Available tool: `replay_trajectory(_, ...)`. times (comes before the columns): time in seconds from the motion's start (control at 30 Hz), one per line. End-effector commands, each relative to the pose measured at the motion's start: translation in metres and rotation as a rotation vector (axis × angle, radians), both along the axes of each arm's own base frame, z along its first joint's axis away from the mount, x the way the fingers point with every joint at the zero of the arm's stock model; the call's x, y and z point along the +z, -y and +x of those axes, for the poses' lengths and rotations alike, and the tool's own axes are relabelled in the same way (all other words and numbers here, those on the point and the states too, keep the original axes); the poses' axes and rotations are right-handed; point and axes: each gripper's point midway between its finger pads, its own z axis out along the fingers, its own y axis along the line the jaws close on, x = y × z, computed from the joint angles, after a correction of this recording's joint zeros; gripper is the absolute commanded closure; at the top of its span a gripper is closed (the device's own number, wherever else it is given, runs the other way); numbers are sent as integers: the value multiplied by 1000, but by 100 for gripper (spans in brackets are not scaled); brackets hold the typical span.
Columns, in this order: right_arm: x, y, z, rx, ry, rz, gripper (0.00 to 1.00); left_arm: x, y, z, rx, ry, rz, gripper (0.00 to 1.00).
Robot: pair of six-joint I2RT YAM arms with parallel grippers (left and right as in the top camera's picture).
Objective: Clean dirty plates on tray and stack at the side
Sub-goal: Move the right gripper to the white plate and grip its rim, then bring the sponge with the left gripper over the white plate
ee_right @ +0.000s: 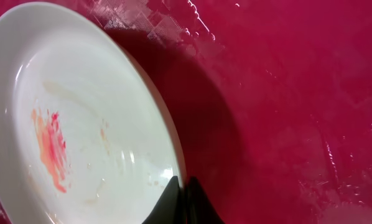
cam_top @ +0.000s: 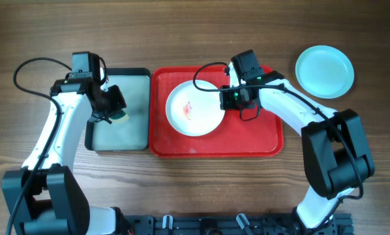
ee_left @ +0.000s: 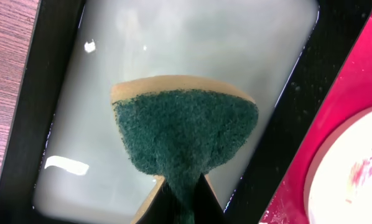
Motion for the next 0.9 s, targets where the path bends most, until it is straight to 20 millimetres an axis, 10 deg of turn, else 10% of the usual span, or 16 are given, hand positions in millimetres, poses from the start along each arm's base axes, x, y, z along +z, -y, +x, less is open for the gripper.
replay_trajectory(0.0, 7, -7, 6, -68, -21, 51, 96, 0, 3, 0, 1, 2, -14, 96)
replay_trajectory(0.17, 7, -6, 6, -69, -23, 50, 94, 0, 3, 0, 1, 2, -14, 96)
replay_trajectory(0.3, 14, 6, 9, -35, 4, 41, 62, 0, 3, 0, 1, 2, -14, 96)
replay_trajectory(0.87, 15, 2, 15, 106, 154, -75, 67, 2, 27, 6, -71, 32, -13, 96)
